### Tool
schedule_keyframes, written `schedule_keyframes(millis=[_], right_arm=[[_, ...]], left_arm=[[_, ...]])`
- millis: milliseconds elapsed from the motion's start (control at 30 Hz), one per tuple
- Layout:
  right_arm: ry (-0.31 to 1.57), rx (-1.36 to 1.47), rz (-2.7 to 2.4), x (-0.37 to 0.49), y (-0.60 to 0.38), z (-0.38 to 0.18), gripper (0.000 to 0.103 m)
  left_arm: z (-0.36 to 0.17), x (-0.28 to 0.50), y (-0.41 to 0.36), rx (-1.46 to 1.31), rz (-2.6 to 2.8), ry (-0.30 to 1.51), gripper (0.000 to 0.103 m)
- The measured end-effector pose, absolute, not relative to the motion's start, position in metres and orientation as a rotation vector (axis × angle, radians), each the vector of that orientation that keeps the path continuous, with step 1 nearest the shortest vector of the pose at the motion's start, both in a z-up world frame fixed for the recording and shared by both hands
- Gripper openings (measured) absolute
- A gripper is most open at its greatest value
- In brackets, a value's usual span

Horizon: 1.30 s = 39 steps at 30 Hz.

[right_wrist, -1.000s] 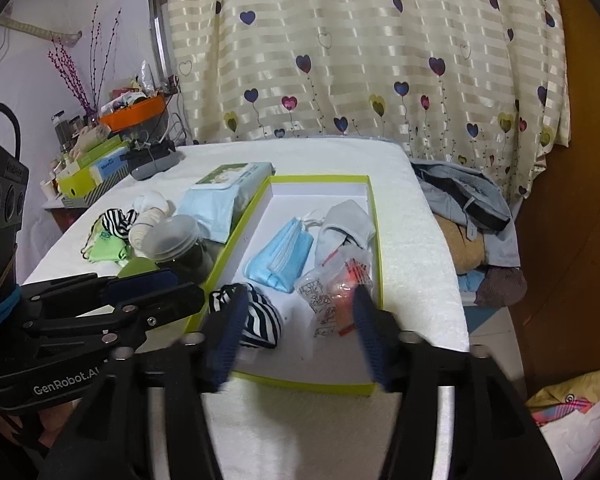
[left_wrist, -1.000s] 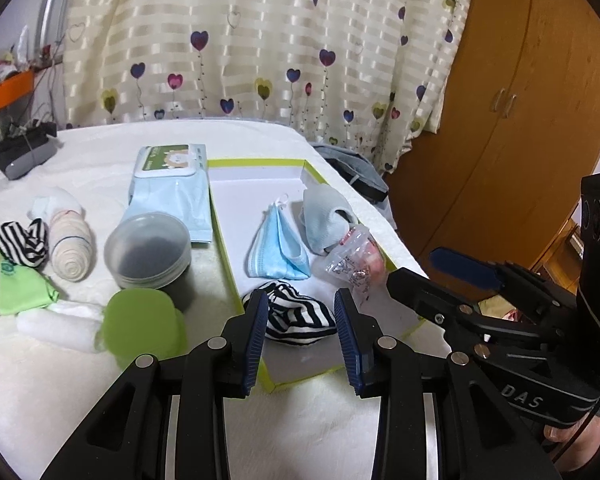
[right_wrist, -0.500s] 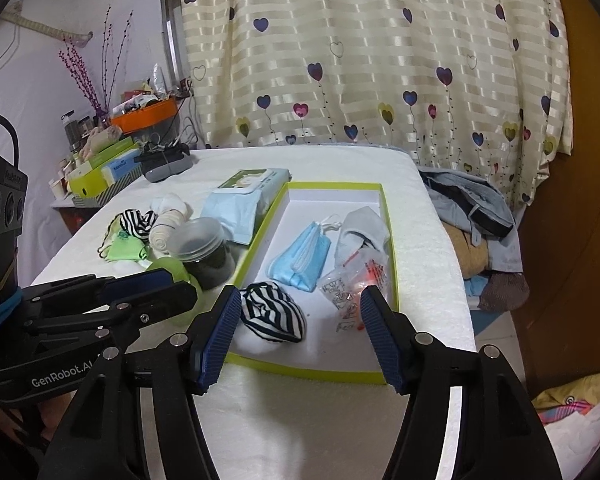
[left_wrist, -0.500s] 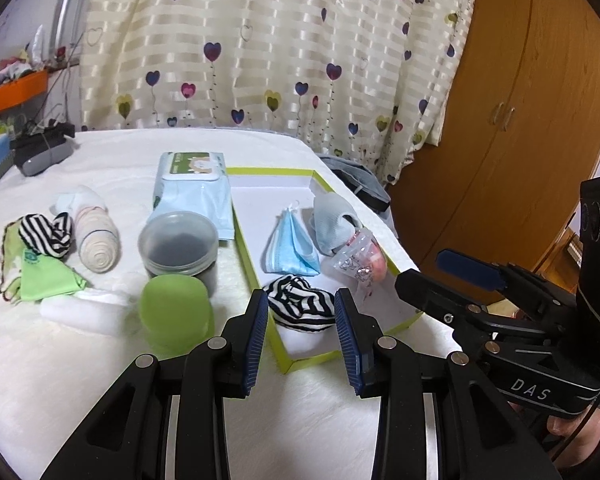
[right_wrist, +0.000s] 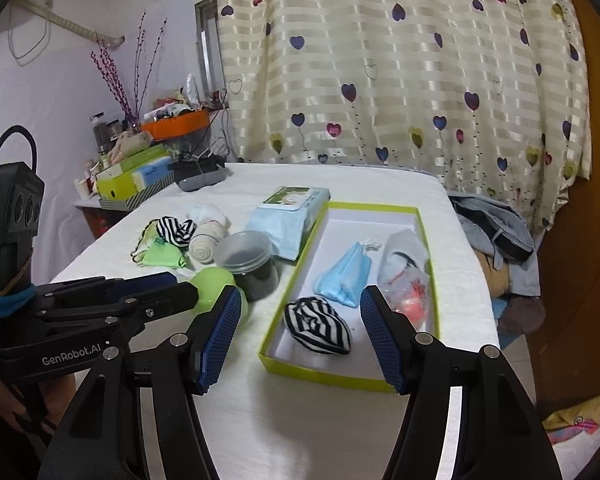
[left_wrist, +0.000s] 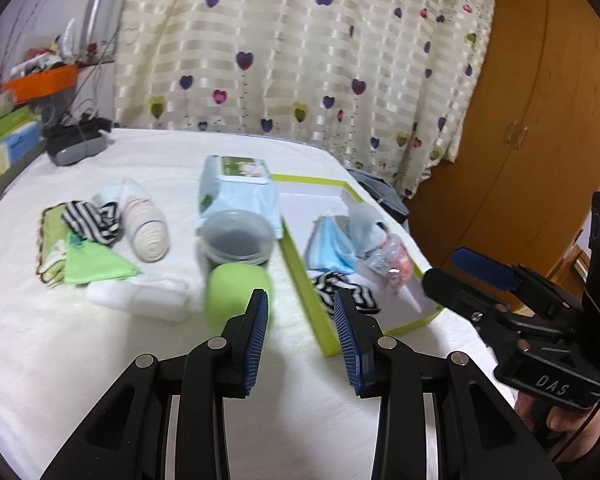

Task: Organize soft objects
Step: 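Move both grippers from the box toward the cloths on the table, then grasp the white folded towel with the left gripper while the right grasps the green cloth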

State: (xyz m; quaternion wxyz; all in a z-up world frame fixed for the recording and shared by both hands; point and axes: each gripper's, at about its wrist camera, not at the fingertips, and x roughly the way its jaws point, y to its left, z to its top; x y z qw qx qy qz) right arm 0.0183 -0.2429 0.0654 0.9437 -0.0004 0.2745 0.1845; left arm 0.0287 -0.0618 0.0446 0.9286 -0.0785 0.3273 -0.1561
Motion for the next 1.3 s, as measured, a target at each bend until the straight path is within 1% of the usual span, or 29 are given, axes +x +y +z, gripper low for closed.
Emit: schedule_keyframes(millis=[467,567,1133,1200,1300], right_arm=[[0.557,-0.007,0.492,0.021,-0.207,0.065,0.063],[0.560,0.003,0.503,0.023,-0.203,0.066,0.063],[0.584,-0.085,0.634,0.036,-0.143,0.068,0.063],[0.585,-0.089,0.636,0.038,-0.141,0.068,0.063],[0.592,-0.094,0.625,0.041,-0.141,0.066,0.063]], left_arm=[[0.026,0.036,0.005,-0.248,-0.176,0.704,0.033],[0.023,0.037,0.014,-0.264,-0.161,0.707,0.038],[0.004,0.056,0.058,-0.355,-0.091,0.750,0.039],[-0.004,0.065,0.058,-0.384,-0.107,0.777,0.044],[-0.015,0.076,0.058,-0.433,-0.118,0.812,0.047]])
